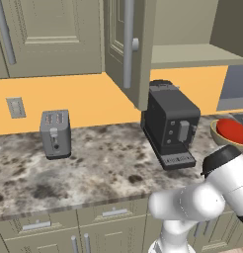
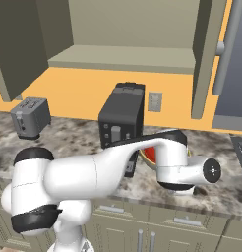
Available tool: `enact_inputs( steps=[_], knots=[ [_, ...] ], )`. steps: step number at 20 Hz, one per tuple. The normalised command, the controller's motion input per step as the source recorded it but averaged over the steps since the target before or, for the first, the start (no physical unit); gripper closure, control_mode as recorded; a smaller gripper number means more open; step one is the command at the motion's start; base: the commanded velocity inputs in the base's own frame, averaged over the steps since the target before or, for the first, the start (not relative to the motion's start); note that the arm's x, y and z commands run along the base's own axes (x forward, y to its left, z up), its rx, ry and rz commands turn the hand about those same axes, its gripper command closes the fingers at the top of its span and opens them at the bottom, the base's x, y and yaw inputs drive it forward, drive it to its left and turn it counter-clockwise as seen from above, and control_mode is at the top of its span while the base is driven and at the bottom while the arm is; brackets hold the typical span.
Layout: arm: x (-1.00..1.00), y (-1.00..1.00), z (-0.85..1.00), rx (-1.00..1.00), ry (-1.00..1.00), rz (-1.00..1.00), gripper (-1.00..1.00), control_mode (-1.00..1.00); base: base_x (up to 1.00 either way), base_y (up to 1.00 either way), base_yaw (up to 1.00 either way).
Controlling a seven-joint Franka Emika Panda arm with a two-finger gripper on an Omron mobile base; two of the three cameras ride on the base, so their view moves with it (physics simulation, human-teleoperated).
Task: Pick up the bowls on the counter and stack them on top of one another in the open cabinet. Place the smaller bowl on top of the larger bowl.
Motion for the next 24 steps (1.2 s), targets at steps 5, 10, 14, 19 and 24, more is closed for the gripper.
enact_inputs(
  steps=[5, 10, 14, 19, 24],
  knots=[
    [-0.42, 0.27, 0.16, 0.0, 0.0, 0.0, 1.0, -1.0, 0.0, 0.0, 0.0],
    [-0.44, 0.21, 0.25, -0.02, -0.01, 0.0, 1.0, -1.0, 0.0, 0.0, 0.0],
    [-0.43, 0.16, 0.28, -0.06, -0.06, 0.0, 1.0, -1.0, 0.0, 0.0, 0.0],
    [-0.37, 0.22, 0.32, -0.07, -0.09, 0.01, 1.0, -1.0, 0.0, 0.0, 0.0],
    [-0.31, 0.3, 0.35, -0.08, -0.09, 0.02, 1.0, -1.0, 0.0, 0.0, 0.0]
  ],
)
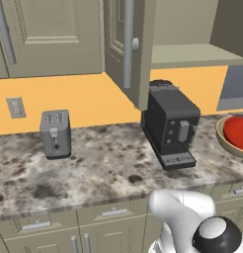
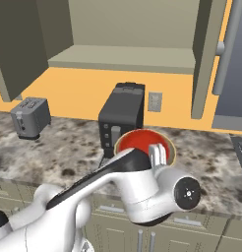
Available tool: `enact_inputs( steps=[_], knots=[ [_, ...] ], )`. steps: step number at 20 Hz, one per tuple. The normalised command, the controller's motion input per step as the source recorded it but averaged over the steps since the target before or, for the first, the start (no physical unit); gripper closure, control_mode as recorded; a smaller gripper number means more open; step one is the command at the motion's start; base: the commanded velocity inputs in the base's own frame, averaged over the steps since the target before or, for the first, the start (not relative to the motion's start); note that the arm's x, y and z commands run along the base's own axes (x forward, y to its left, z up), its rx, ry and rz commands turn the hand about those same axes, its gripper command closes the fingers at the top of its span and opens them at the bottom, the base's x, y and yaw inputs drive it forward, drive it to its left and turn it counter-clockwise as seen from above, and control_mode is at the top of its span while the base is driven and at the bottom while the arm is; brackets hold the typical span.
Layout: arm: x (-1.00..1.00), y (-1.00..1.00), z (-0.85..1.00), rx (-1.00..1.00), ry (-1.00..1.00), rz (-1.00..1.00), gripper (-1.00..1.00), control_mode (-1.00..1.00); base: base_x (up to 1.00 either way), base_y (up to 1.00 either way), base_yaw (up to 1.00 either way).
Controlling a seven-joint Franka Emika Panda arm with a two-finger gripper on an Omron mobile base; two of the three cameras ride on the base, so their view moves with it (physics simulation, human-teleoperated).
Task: Pick up the bowls on the counter and stack them on top of one another in the open cabinet. Place the smaller bowl on top of the larger bowl.
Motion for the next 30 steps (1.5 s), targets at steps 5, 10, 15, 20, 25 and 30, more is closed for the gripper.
enact_inputs(
  steps=[5, 10, 15, 20, 25, 30],
  knots=[
    [-0.31, 0.23, 0.39, -0.07, -0.07, 0.02, 1.0, -1.0, 0.0, 0.0, 0.0],
    [-0.24, 0.13, 0.45, -0.04, -0.01, 0.01, 1.0, -1.0, 0.0, 0.0, 0.0],
    [-0.12, 0.23, 0.47, -0.02, 0.0, 0.02, 1.0, -1.0, 0.0, 0.0, 0.0],
    [-0.09, 0.33, 0.44, 0.0, 0.0, 0.01, 1.0, -1.0, 0.0, 0.0, 0.0],
    [-0.22, 0.37, 0.27, 0.0, 0.0, 0.0, 1.0, -1.0, 0.0, 0.0, 0.0],
    [-0.33, 0.37, 0.08, 0.0, 0.0, 0.0, 1.0, -1.0, 0.0, 0.0, 0.0]
  ],
)
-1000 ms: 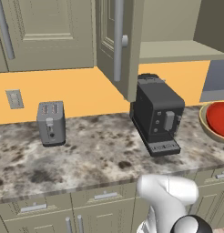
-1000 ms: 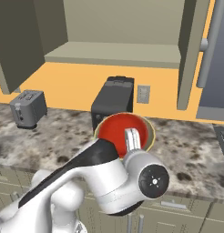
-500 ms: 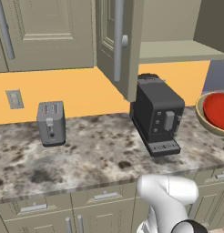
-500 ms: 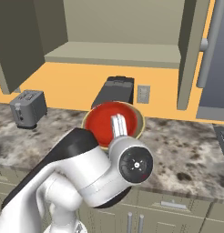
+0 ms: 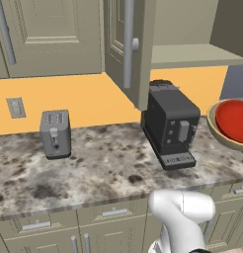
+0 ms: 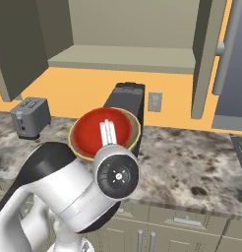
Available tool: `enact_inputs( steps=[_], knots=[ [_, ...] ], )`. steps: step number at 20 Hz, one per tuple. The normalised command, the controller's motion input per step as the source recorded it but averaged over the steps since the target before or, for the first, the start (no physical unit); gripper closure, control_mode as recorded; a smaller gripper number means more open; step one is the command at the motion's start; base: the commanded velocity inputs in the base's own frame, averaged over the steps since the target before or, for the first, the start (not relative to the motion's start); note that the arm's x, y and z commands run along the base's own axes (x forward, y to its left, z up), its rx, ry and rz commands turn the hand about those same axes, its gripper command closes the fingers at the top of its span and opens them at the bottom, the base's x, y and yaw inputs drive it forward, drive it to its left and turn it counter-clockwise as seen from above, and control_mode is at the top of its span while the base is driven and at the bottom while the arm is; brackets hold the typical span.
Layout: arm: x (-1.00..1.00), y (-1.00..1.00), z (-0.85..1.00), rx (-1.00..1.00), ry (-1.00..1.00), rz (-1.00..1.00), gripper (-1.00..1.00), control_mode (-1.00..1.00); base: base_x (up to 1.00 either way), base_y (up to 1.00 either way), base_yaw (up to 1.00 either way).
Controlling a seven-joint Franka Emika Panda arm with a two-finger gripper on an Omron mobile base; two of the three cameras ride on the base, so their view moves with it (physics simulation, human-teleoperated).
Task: Pick up the bowls on the counter and stack them on top of one another in the open cabinet. Place the smaller bowl on top of the larger bowl.
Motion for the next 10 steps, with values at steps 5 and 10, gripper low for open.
enact_inputs(
  steps=[5, 10],
  knots=[
    [-0.26, 0.42, 0.19, 0.0, -0.01, 0.0, 1.0, -1.0, 0.0, 0.0, 0.0],
    [-0.14, 0.48, 0.23, 0.0, 0.0, 0.0, 1.0, -1.0, 0.0, 0.0, 0.0]
  ],
)
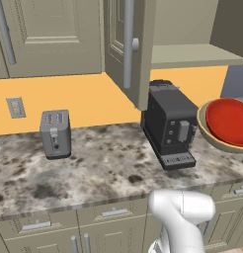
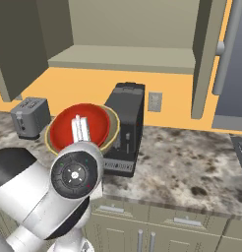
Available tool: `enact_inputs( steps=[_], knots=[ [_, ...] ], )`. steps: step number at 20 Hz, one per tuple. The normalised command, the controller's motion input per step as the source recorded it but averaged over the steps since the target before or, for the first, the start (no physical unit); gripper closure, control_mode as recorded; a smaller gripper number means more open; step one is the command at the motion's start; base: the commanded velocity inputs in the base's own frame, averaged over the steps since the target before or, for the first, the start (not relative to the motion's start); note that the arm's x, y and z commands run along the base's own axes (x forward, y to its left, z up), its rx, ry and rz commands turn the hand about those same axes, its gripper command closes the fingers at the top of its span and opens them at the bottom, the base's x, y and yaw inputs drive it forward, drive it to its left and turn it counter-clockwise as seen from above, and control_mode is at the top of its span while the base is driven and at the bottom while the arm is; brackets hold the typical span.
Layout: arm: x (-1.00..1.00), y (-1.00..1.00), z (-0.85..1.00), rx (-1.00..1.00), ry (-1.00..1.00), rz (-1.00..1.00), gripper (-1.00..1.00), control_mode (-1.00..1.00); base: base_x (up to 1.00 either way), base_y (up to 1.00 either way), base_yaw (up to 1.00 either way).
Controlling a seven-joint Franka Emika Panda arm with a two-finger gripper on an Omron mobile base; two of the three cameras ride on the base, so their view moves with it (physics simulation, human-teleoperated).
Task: Pick up the bowls on the counter and stack them on top of one another in the open cabinet. Place the smaller bowl on top of the larger bowl.
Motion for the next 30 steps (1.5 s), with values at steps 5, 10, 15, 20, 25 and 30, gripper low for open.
enact_inputs(
  steps=[5, 10, 15, 20, 25, 30],
  knots=[
    [-0.06, 0.49, 0.27, 0.0, 0.0, 0.0, 1.0, -1.0, 0.0, 0.0, 0.0],
    [0.0, 0.49, 0.28, 0.0, 0.0, -0.02, 1.0, -1.0, 0.0, 0.0, 0.0],
    [0.13, 0.19, 0.29, 0.0, 0.03, -0.08, 1.0, -1.0, 0.0, 0.0, 0.0],
    [0.24, 0.0, 0.39, 0.0, 0.06, -0.13, 1.0, -1.0, 0.0, 0.0, 0.0],
    [0.18, 0.03, 0.44, 0.0, 0.04, -0.11, 1.0, -1.0, 0.0, 0.0, 0.0],
    [0.15, 0.03, 0.38, 0.0, 0.0, -0.07, 1.0, -1.0, 0.0, 0.0, 0.0]
  ],
)
